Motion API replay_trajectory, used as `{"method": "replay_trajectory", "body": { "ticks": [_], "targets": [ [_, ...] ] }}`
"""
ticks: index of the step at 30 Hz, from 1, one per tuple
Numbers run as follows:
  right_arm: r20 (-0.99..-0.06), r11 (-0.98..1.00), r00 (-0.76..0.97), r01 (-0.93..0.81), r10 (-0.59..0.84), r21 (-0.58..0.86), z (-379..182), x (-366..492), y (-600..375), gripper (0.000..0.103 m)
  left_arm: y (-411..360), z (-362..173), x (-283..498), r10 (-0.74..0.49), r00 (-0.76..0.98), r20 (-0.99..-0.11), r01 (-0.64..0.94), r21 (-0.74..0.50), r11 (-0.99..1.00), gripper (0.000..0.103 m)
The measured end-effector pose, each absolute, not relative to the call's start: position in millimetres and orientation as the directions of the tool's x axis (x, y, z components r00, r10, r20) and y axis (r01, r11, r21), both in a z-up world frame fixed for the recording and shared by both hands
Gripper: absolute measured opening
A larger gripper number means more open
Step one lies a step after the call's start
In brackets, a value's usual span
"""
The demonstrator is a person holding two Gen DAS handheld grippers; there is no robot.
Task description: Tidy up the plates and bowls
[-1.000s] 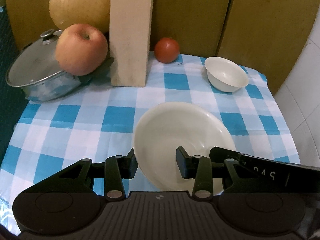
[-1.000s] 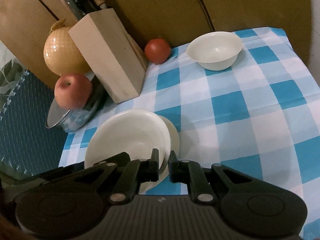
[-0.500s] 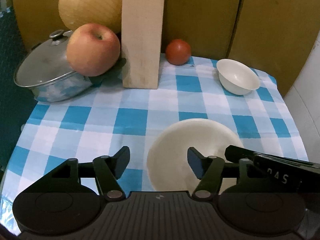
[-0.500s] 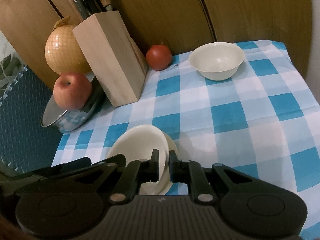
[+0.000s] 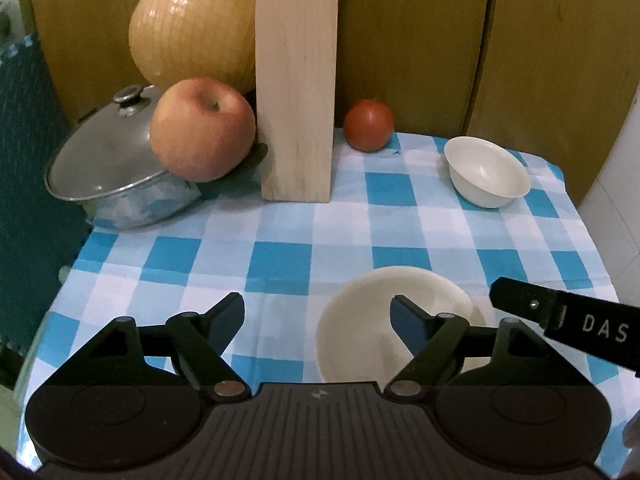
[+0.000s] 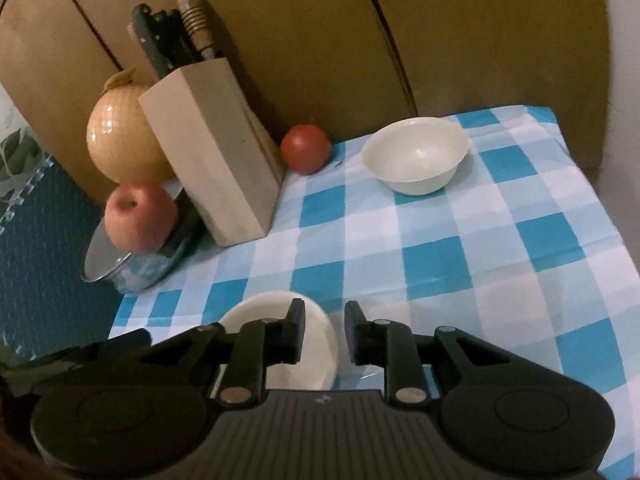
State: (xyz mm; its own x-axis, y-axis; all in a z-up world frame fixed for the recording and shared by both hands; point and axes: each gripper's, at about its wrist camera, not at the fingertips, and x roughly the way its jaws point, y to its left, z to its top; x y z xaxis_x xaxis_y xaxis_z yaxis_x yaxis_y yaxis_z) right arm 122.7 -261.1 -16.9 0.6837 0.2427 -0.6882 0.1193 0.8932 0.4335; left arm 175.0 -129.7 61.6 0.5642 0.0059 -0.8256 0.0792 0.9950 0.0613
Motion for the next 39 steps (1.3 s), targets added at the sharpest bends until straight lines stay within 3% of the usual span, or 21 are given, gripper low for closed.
{"method": "replay_trajectory", "body": {
  "ticks": [12,19,29,39],
  "targets": [
    [-0.677,0.864,0.717,0.223,0.169,0.452,-14,138,-308,0.027,-153,72,193,-0.041,0.584,-0.811,0.130,0.043,0.991,0.090],
    [-0.669,0.836,0.735,0.296,0.109,0.462,-19,155,-346,0.034,-187,73,222,-0.086,0.585,-0.807,0.168,0.016,0.986,0.103],
    [-0.683,0.752,0.727,0.411,0.070,0.515,-46,189,-404,0.036,-241,50,275,-0.129,0.533,-0.837,0.200,-0.023,0.979,0.103],
    [-0.656,0.736,0.743,0.371,0.130,0.566,-58,226,-401,0.036,-246,21,310,-0.111,0.489,-0.865,0.144,-0.046,0.988,0.103]
  ]
}}
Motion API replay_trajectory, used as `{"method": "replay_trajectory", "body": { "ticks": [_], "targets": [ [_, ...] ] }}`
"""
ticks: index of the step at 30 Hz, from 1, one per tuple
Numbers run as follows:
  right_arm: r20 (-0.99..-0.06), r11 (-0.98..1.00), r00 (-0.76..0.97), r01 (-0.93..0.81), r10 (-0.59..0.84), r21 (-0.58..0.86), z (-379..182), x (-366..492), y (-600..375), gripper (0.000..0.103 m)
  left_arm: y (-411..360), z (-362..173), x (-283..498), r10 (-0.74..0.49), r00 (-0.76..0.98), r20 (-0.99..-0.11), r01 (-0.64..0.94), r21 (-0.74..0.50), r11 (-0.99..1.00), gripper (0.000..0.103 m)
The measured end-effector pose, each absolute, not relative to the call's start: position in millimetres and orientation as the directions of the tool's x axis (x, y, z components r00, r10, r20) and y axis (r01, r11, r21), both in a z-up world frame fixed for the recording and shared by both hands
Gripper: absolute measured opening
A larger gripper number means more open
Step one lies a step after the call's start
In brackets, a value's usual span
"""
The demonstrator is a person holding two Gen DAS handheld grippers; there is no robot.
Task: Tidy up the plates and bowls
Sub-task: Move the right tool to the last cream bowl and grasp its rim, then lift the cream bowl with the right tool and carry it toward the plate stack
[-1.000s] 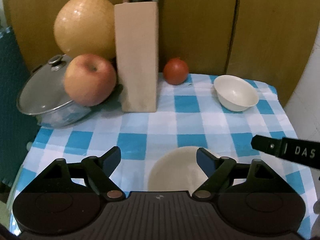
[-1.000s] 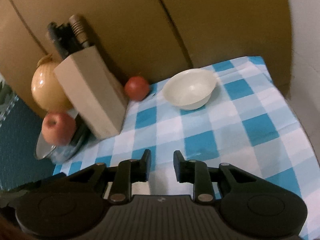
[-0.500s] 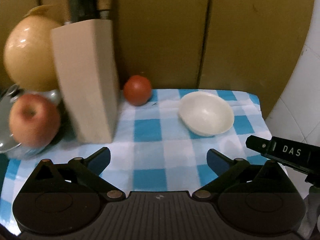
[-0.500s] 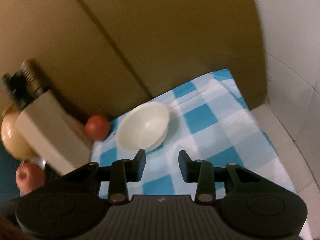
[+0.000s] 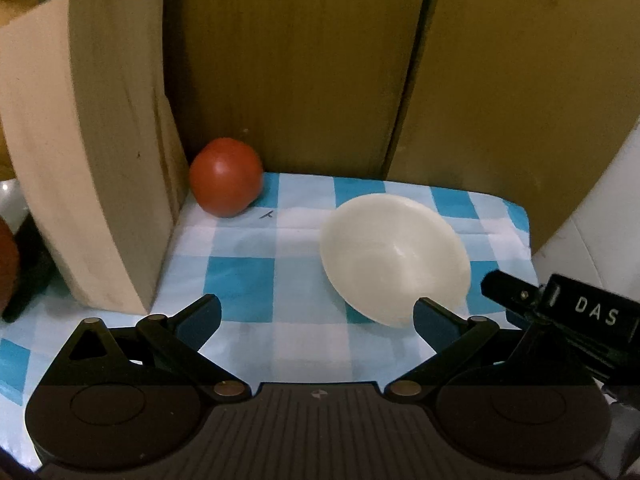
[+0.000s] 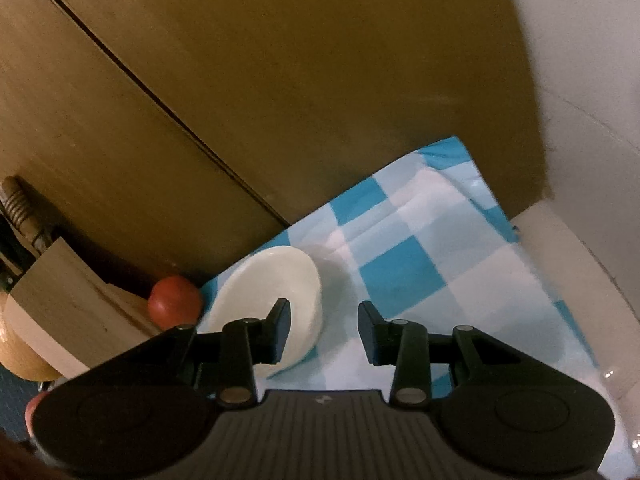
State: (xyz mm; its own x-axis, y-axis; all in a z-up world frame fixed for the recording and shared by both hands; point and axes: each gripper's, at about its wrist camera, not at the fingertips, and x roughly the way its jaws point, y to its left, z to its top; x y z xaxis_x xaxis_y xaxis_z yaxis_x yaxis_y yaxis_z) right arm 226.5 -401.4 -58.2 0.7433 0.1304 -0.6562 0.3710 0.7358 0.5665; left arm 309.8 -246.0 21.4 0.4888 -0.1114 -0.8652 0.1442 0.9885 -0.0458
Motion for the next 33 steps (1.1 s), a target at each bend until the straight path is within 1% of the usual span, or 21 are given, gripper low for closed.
{"method": "replay_trajectory", "body": {
  "ticks": [14,15,16,18,21,23,24,26,28,31,33],
  "targets": [
    [-0.657,0.671,0.725,0.384,0.206,0.634,-89,252,-402,0.036,-252,-3,333,-0.090,0.462,-0.883,0.156,-0.019,0.988,0.100],
    [-0.655,0.669,0.724,0.380,0.214,0.639,-90,253,-401,0.034,-254,-5,333,-0.086,0.461,-0.883,0.160,-0.013,0.987,0.099],
    [-0.655,0.665,0.722,0.378,0.223,0.643,-92,255,-400,0.032,-255,-6,334,-0.084,0.459,-0.884,0.164,-0.009,0.986,0.096],
    [-0.657,0.659,0.716,0.380,0.234,0.649,-96,258,-399,0.022,-257,-10,336,-0.088,0.446,-0.891,0.170,-0.012,0.985,0.092],
    [-0.653,0.657,0.715,0.371,0.249,0.657,-99,261,-399,0.015,-257,-14,339,-0.090,0.433,-0.897,0.165,-0.019,0.986,0.086],
    [-0.649,0.653,0.715,0.365,0.260,0.664,-100,262,-399,0.014,-256,-16,339,-0.091,0.430,-0.898,0.163,-0.022,0.986,0.085],
    [-0.647,0.650,0.715,0.363,0.265,0.668,-101,263,-400,0.013,-256,-16,340,-0.092,0.428,-0.899,0.160,-0.024,0.987,0.083],
    [-0.638,0.636,0.716,0.358,0.282,0.683,-103,264,-400,0.010,-254,-16,340,-0.098,0.424,-0.901,0.157,-0.033,0.987,0.077],
    [-0.633,0.627,0.714,0.352,0.300,0.694,-104,264,-398,0.010,-253,-15,341,-0.109,0.417,-0.903,0.158,-0.046,0.986,0.068],
    [-0.634,0.634,0.710,0.345,0.306,0.692,-103,263,-395,0.010,-252,-14,339,-0.131,0.413,-0.901,0.174,-0.063,0.983,0.060],
    [-0.631,0.628,0.710,0.345,0.311,0.698,-103,262,-395,0.010,-252,-11,336,-0.140,0.416,-0.898,0.183,-0.068,0.981,0.060]
  ]
}}
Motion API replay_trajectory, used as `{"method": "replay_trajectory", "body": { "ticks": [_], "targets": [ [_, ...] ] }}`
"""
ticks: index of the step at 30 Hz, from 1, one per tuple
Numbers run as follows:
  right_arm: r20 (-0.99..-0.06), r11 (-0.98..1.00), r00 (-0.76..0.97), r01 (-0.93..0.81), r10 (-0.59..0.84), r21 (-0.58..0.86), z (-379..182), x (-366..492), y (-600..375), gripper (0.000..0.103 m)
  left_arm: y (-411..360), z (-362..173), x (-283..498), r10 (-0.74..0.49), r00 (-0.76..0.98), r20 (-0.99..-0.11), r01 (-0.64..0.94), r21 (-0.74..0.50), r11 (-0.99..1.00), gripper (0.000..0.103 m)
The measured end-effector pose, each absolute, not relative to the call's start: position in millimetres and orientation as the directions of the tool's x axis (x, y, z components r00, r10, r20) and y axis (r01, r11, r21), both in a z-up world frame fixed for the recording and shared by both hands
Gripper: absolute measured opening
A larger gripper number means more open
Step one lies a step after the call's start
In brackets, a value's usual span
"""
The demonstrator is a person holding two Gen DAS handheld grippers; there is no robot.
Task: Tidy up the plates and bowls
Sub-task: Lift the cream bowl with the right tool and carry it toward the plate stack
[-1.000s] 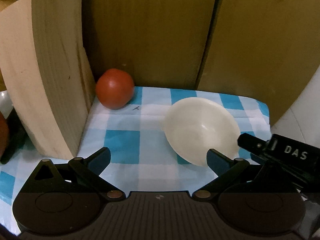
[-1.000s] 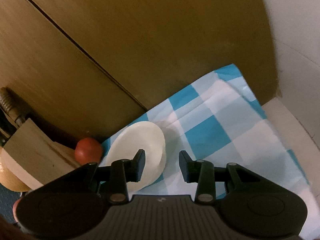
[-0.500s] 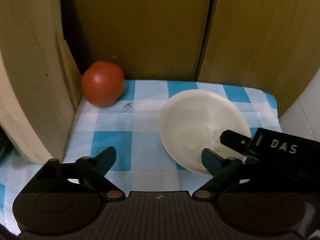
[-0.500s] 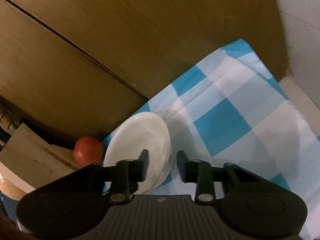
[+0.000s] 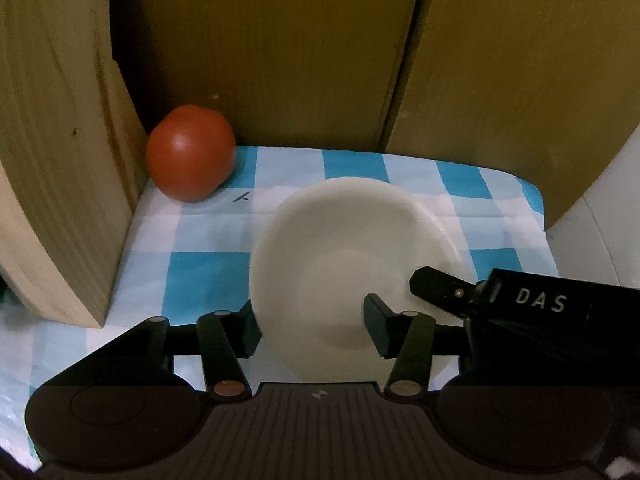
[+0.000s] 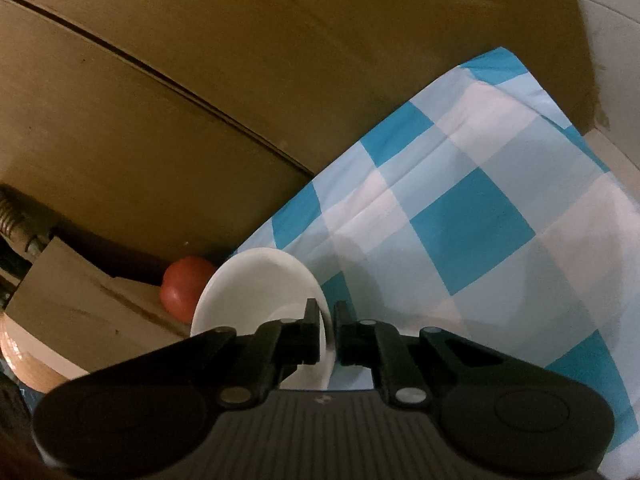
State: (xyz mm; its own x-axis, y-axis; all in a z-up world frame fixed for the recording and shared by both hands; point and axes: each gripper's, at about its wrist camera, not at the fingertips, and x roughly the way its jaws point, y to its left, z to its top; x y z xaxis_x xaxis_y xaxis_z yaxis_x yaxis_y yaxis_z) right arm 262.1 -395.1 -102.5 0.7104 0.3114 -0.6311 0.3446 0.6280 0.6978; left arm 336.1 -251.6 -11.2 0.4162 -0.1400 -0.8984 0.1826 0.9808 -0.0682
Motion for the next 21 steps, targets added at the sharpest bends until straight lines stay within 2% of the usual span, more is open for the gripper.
{"method": "replay_trajectory", "body": {
  "ticks": [8,21],
  "targets": [
    [-0.591,0.593,0.727,0.316,0.351,0.741,-88,253,-394,0.010,-250,11,325,-0.147,0.463,-0.874,0.200,-0.059,0.978,0.062],
    [-0.556,0.622,0.735,0.237,0.387,0.746,-49,228,-364,0.010,-231,49,292,-0.131,0.534,-0.836,0.192,-0.031,0.981,0.072]
  ]
}}
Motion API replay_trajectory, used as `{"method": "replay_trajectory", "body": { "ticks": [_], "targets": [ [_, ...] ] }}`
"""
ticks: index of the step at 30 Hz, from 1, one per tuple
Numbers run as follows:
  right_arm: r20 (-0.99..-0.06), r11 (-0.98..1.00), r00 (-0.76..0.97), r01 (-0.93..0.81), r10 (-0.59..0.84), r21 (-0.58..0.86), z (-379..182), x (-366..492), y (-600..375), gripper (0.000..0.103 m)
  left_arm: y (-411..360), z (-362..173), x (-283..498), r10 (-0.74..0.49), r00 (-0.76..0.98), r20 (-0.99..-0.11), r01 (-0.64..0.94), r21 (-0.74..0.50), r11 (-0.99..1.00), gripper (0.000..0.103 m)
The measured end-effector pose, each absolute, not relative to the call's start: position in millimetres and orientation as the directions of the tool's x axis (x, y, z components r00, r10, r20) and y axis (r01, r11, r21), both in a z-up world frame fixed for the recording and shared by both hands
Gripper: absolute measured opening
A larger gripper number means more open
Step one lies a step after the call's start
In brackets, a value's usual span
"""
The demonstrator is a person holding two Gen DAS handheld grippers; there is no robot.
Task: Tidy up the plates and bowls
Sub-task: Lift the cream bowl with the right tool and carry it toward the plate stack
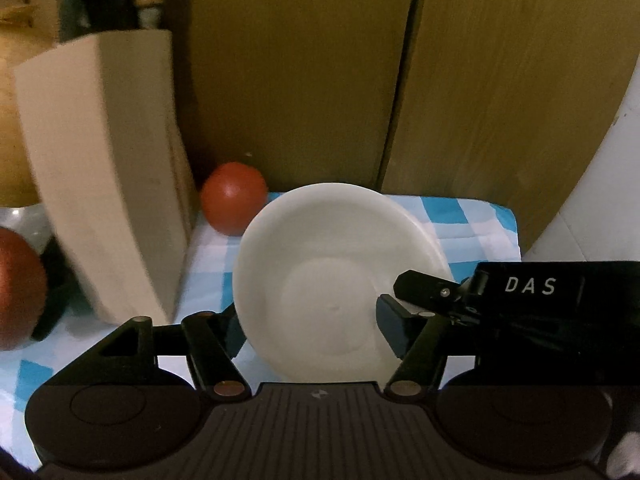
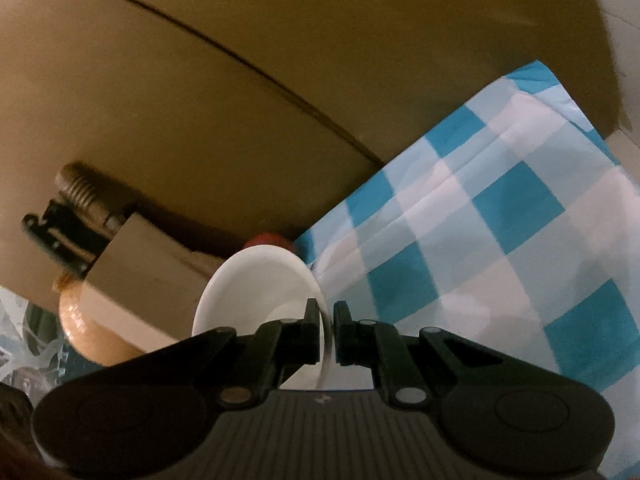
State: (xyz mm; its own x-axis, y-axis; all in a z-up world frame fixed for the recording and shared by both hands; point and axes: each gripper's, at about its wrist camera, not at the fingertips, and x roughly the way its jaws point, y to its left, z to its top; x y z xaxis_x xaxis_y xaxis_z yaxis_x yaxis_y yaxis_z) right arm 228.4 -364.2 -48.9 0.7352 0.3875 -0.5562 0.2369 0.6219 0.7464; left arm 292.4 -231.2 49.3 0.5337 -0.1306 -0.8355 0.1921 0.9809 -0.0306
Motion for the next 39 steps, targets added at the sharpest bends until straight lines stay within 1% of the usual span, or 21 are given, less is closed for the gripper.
{"method": "replay_trajectory", "body": {
  "ticks": [11,15,22,39],
  "targets": [
    [-0.533,0.667,0.735,0.148,0.420,0.730,-15,194,-325,0.010,-200,82,254,-0.125,0.582,-0.803,0.168,-0.031,0.985,0.074],
    [-0.524,0.674,0.732,0.119,0.437,0.729,-7,180,-311,0.010,-191,94,234,-0.105,0.616,-0.780,0.164,-0.004,0.986,0.073],
    [-0.514,0.683,0.728,0.088,0.453,0.725,1,155,-290,0.010,-173,108,207,-0.107,0.634,-0.766,0.158,-0.008,0.987,0.074],
    [-0.545,0.716,0.704,0.075,0.455,0.695,-1,116,-259,0.010,-141,109,161,-0.122,0.626,-0.770,0.147,-0.038,0.988,0.074]
  ]
}}
